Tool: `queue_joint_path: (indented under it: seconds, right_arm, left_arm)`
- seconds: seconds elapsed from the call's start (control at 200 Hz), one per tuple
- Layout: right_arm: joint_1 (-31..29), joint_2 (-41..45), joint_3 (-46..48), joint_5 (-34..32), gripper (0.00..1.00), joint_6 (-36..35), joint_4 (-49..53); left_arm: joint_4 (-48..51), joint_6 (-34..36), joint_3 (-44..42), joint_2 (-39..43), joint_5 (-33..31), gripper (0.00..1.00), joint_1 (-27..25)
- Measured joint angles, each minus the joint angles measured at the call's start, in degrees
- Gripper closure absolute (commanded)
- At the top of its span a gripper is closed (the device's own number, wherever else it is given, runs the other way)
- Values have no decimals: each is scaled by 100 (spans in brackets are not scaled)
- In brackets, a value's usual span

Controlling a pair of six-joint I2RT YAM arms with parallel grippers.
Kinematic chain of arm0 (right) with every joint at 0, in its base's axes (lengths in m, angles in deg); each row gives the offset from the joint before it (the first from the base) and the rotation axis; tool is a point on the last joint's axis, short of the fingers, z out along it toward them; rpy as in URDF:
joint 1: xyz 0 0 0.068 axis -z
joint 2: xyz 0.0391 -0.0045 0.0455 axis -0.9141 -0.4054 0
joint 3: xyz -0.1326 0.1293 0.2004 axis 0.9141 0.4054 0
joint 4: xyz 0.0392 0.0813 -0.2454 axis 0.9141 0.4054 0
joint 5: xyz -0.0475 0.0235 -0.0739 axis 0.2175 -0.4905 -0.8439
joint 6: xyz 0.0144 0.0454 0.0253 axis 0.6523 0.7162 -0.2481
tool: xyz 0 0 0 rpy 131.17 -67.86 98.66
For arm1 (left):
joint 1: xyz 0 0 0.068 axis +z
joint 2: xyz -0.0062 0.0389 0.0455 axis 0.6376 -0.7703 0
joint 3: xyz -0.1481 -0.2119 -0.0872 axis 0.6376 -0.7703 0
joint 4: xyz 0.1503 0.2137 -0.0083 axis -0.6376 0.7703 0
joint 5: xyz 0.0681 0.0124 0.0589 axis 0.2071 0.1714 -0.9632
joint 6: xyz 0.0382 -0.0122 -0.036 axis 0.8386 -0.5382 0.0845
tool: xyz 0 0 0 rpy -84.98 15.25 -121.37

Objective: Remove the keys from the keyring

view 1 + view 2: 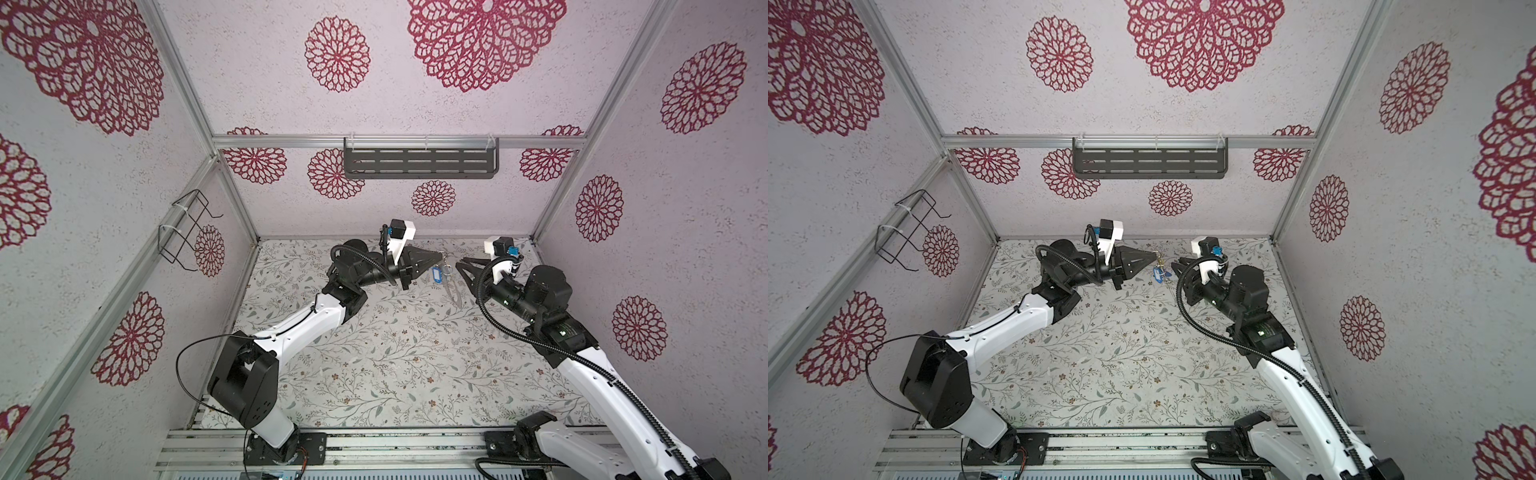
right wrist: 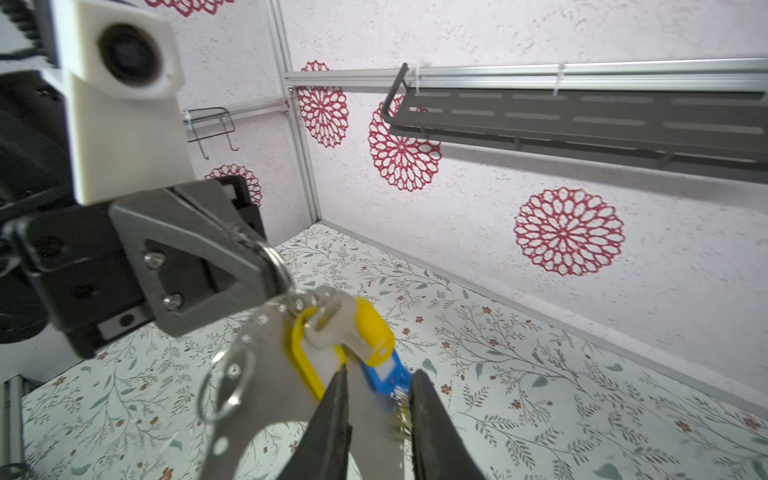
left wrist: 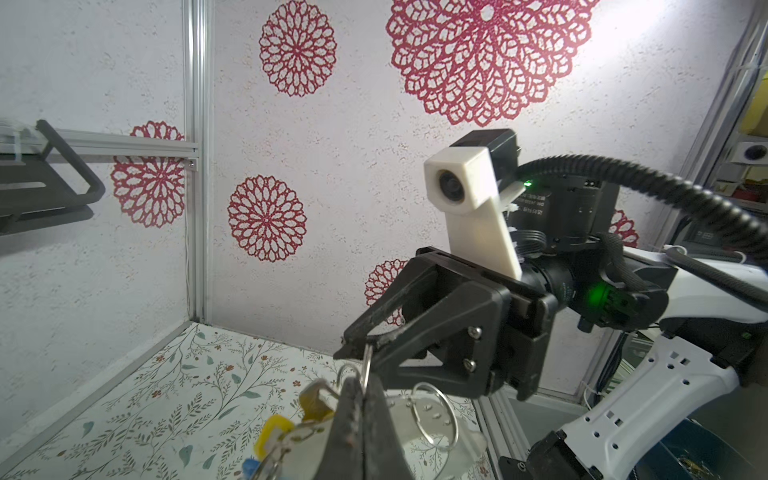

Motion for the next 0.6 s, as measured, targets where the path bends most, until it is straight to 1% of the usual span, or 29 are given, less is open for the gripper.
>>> queue_joint_path:
  seconds: [0.145,0.3,0.425,0.6]
  right_arm:
    - [166,-42,0,61,65,52,144]
    - [199,-101,-35,776,53,291,-264]
    - [199,-256,-111,1357,50,560,-798]
    - [205,-382,-118,1718,49,767,-1178]
  left_arm:
    - [66,-55,155,0,269,100,44]
    - [116,-170,361,0,575,100,52]
    - [114,-291,422,0,732,100,68]
    - [118,-400,428,-2,861,100,83]
